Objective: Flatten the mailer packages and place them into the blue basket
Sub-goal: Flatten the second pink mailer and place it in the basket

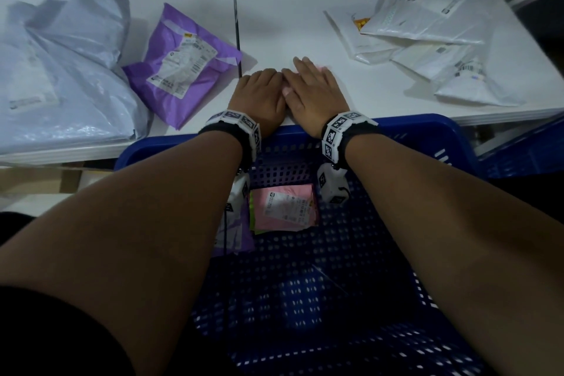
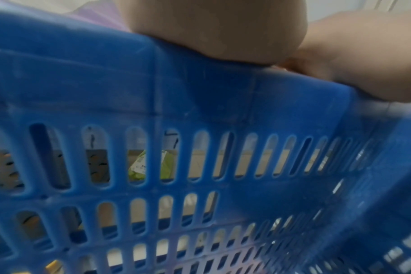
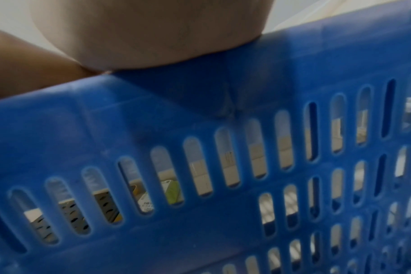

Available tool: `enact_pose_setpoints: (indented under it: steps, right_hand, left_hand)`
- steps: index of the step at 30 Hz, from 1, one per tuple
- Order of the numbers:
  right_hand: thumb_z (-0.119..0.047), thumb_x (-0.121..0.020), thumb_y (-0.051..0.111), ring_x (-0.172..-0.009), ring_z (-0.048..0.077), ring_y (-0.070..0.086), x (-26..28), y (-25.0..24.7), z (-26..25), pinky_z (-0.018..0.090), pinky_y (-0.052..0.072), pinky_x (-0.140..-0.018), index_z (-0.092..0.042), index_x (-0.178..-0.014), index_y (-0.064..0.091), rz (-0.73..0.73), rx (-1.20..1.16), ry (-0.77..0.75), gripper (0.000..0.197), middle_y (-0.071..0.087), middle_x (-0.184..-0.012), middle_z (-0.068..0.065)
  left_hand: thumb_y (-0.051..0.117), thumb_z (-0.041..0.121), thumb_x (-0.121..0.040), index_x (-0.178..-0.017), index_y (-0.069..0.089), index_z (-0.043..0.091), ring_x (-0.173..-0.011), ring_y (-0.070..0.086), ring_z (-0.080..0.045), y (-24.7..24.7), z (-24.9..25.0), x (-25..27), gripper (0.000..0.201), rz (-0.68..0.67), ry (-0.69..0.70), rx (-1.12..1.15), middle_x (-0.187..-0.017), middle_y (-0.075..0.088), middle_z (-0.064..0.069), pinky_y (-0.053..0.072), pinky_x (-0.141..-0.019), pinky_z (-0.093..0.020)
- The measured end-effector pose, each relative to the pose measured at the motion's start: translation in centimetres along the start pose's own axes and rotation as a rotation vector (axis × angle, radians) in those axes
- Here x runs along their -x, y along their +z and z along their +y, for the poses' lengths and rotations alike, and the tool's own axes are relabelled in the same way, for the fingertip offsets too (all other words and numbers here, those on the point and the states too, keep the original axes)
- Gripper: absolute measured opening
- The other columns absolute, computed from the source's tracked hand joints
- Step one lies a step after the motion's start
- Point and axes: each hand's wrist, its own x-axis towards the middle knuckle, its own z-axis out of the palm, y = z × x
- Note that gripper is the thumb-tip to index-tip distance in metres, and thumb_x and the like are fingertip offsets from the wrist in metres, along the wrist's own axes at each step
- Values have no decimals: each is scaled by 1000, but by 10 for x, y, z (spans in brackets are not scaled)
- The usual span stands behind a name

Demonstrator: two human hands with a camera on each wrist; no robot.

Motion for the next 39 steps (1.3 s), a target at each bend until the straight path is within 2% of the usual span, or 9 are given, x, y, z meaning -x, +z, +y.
enact_pose_setpoints:
  steps: [2,5,8,15,20,23,25,28,39]
  right_hand:
    - [-44,-105,18,-153,16,9,0,-1,0,45,5,-124,-20,-156,27,-58,-14,6,57,20,-165,3]
    - [-40,-106,20,-153,16,10,-2,0,1,43,7,-124,-19,-157,23,-96,-33,34,55,19,-165,4]
    - [-37,-105,21,-153,17,9,-7,1,3,41,6,-124,-19,-156,23,-98,-27,115,54,16,-166,5]
    - [-37,-102,15,-154,24,1,-7,1,2,49,-2,-123,-18,-159,14,-75,47,485,60,5,-167,9]
    - [-29,-94,37,-154,29,-5,-11,-11,4,49,-2,-123,-14,-159,7,-115,-4,781,73,-3,-166,13]
    - [-29,-94,36,-154,29,-4,-6,-7,-1,49,-2,-124,-11,-159,8,35,100,682,73,-1,-166,15]
    - [-33,-98,28,-154,26,2,-5,-3,-7,48,1,-124,-12,-159,14,150,167,384,66,7,-166,13]
    - [-34,-105,19,-153,20,14,-12,-3,-11,40,9,-124,-15,-157,22,-23,50,-18,55,20,-165,7]
    - [-38,-102,17,-154,25,2,-16,3,-1,50,1,-123,-19,-158,16,-68,34,477,59,7,-167,9]
  left_hand:
    - [28,31,-102,-135,48,12,-125,51,-26,3,-1,-3,43,-44,-9,49,-134,55,-8,31,-107,-41]
    - [19,36,-106,-156,25,13,-151,20,-21,5,-2,-5,55,-184,-96,52,-163,25,-7,10,-123,-43]
    - [13,41,-106,-159,14,14,-154,6,-18,4,-2,-7,59,-254,-147,38,-167,10,-5,1,-124,-41]
    - [13,43,-105,-159,9,12,-154,4,-20,1,0,-5,62,-262,-166,27,-167,7,-7,1,-125,-42]
    - [14,41,-105,-159,11,10,-154,5,-21,0,0,-4,62,-254,-169,46,-167,9,-8,2,-125,-42]
    - [14,41,-105,-159,11,11,-154,5,-21,0,0,-4,62,-252,-177,51,-167,8,-8,2,-125,-42]
    - [13,41,-105,-159,10,11,-154,4,-20,1,-1,-5,61,-255,-178,54,-167,8,-7,2,-125,-42]
    - [10,40,-106,-159,9,13,-154,5,-20,2,0,-5,60,-248,-171,55,-167,9,-6,2,-125,-42]
    - [13,42,-106,-159,8,11,-154,4,-19,0,-1,-6,61,-270,-176,44,-167,6,-7,1,-124,-40]
